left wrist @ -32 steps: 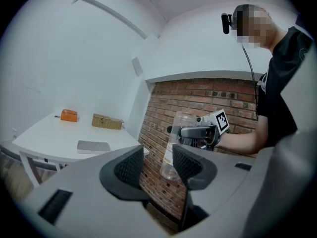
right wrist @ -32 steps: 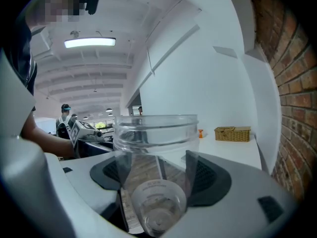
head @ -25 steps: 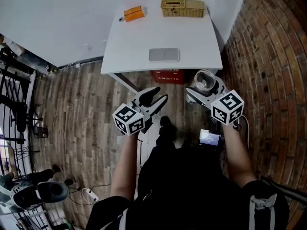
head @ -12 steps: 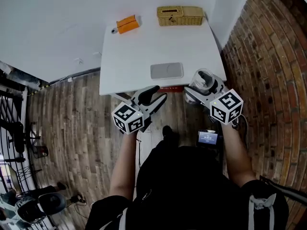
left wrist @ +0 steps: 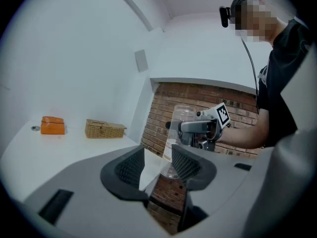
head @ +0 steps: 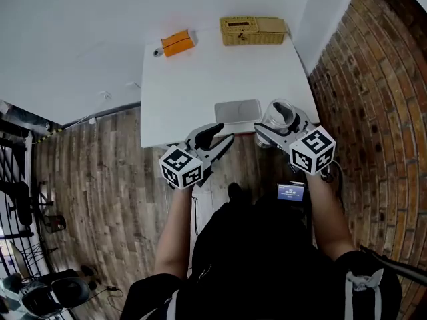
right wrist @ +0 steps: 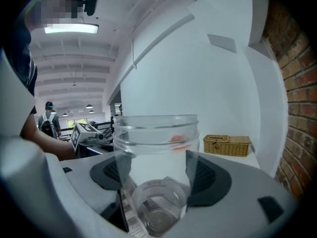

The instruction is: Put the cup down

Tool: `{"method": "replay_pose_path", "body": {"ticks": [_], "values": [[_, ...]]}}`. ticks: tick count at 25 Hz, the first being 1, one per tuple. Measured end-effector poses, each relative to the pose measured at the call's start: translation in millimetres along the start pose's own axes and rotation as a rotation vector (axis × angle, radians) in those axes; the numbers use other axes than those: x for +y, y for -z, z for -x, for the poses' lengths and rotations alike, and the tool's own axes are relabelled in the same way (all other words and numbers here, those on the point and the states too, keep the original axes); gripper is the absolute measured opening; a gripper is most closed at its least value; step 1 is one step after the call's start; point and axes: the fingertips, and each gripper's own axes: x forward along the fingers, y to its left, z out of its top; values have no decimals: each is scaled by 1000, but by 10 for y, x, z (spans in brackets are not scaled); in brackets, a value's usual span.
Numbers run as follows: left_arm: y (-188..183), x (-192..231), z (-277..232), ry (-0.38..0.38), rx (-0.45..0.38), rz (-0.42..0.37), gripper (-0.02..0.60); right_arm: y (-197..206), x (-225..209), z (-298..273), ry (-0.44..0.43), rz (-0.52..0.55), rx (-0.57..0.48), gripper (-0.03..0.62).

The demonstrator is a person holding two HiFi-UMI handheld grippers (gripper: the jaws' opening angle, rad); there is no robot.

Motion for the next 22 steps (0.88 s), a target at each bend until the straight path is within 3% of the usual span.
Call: {"method": "replay_pose_path", "body": {"ticks": [13,22], "values": [[-81,142,-326,13,-26,44,178,-36,-306,-155,-32,-24,-4,354],[-235,222,-516,-38,-30,25,178,-234,-510,-252,-102,-17,-50,354]]}}
